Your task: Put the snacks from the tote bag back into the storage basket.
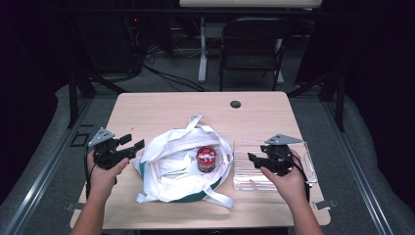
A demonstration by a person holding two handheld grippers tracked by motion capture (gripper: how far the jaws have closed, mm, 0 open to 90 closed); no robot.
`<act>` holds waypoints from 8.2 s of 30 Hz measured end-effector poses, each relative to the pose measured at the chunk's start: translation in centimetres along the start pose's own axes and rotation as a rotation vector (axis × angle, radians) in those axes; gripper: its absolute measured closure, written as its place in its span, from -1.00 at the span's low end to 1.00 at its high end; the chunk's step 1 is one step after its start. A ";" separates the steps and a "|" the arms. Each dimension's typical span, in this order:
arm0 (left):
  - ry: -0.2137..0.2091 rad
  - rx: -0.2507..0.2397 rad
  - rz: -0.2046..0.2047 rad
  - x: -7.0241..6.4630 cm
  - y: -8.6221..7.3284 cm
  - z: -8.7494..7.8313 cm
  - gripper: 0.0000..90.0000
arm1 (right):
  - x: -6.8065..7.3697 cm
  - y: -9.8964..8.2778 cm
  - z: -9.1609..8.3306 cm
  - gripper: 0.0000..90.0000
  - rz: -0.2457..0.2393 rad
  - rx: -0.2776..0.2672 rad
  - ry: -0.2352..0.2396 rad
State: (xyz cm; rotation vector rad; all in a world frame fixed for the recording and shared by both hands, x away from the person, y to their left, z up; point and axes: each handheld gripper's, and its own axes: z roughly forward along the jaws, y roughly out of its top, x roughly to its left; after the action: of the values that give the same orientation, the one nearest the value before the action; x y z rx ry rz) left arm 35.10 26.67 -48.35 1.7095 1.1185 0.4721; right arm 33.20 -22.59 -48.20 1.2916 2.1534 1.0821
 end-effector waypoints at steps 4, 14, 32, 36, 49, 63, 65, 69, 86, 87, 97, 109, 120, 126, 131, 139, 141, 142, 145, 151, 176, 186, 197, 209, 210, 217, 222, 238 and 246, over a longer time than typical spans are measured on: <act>-0.004 -0.004 -0.002 0.0 0.0 0.0 -0.18 | 0.1 -0.1 0.2 -0.07 -0.002 0.006 0.010; -0.003 -0.011 -0.001 0.1 0.2 -0.3 -0.18 | 0.7 -0.1 0.6 -0.04 -0.019 0.031 0.029; -0.003 -0.002 0.001 -0.1 0.1 -0.2 -0.18 | 3.4 1.9 1.5 -0.08 -0.085 0.043 0.104; -0.004 -0.002 0.001 -0.1 0.1 -0.3 -0.18 | 4.2 3.1 1.8 -0.10 -0.111 0.037 0.129; -0.005 -0.012 -0.004 0.0 0.1 -0.4 -0.18 | 6.5 5.1 4.2 -0.08 -0.157 0.071 0.171; -0.005 -0.008 0.001 0.0 0.2 -0.4 -0.18 | 7.6 6.2 5.1 0.01 -0.166 0.088 0.173; -0.005 -0.010 0.000 0.0 0.2 -0.4 -0.18 | 7.7 6.3 5.3 0.02 -0.170 0.088 0.172; -0.004 -0.012 -0.001 0.0 0.2 -0.5 -0.18 | 8.0 6.6 5.9 0.02 -0.185 0.107 0.174; -0.004 -0.011 0.000 0.1 0.2 -0.5 -0.18 | 9.1 7.3 8.0 -0.08 -0.202 0.194 0.204; -0.004 -0.010 0.001 0.1 0.2 -0.5 -0.18 | 9.2 7.3 8.1 -0.10 -0.201 0.207 0.203; -0.006 -0.009 0.002 0.1 0.2 -0.3 -0.18 | 9.9 7.5 9.8 -0.29 -0.190 0.266 0.181; -0.005 -0.007 0.000 0.0 0.2 -0.3 -0.18 | 10.3 7.8 11.1 -0.34 -0.161 0.330 0.164; -0.009 -0.009 0.000 0.0 0.2 -0.3 -0.18 | 10.7 7.8 12.1 -0.42 -0.169 0.361 0.156; -0.007 -0.006 0.000 0.1 0.2 -0.3 -0.18 | 10.7 7.8 12.2 -0.47 -0.190 0.390 0.141; -0.007 -0.006 0.000 0.0 0.2 -0.3 -0.18 | 10.7 7.7 12.6 -0.48 -0.177 0.390 0.142; -0.006 -0.004 -0.001 0.1 0.2 -0.3 -0.18 | 10.9 7.6 13.1 -0.48 -0.194 0.420 0.135; -0.006 -0.006 -0.001 0.1 0.2 -0.3 -0.18 | 10.9 7.4 13.2 -0.48 -0.186 0.417 0.136; -0.006 -0.006 -0.001 0.1 0.2 -0.3 -0.18 | 11.0 7.4 13.3 -0.48 -0.185 0.416 0.134; -0.005 -0.009 -0.002 0.1 0.2 -0.4 -0.18 | 11.0 7.3 13.5 -0.48 -0.184 0.432 0.132; -0.004 -0.014 -0.003 0.1 0.3 -0.5 -0.18 | 11.0 7.1 13.9 -0.45 -0.183 0.450 0.139; -0.003 -0.012 -0.004 0.2 0.2 -0.4 -0.18 | 11.2 7.0 13.6 -0.44 -0.148 0.416 0.128; -0.003 -0.012 -0.002 0.2 0.2 -0.4 -0.18 | 11.5 7.6 12.8 -0.44 -0.158 0.427 0.137; -0.003 -0.009 -0.001 0.1 0.2 -0.4 -0.18 | 12.5 8.8 11.3 -0.44 -0.176 0.383 0.135; -0.004 -0.010 -0.002 0.1 0.2 -0.4 -0.18 | 13.1 10.4 9.7 -0.44 -0.191 0.371 0.133; -0.004 -0.009 -0.002 0.1 0.2 -0.4 -0.18 | 13.1 10.7 9.5 -0.44 -0.196 0.369 0.130; -0.005 -0.005 0.000 0.1 0.2 -0.4 -0.18 | 13.4 11.6 8.5 -0.44 -0.233 0.393 0.120; -0.003 -0.009 -0.002 0.1 0.2 -0.4 -0.18 | 13.7 12.0 7.6 -0.44 -0.239 0.382 0.125; -0.002 -0.012 -0.003 0.1 0.2 -0.5 -0.18 | 13.8 13.2 5.6 -0.44 -0.260 0.392 0.145; -0.001 -0.011 -0.002 0.1 0.2 -0.5 -0.18 | 13.2 13.5 4.0 -0.44 -0.259 0.376 0.125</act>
State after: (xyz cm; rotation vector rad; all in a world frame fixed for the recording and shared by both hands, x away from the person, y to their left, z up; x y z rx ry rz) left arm 34.91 27.02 -47.97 1.6987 1.1155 0.4751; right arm 36.88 -5.76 -39.48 1.0696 2.6231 0.6919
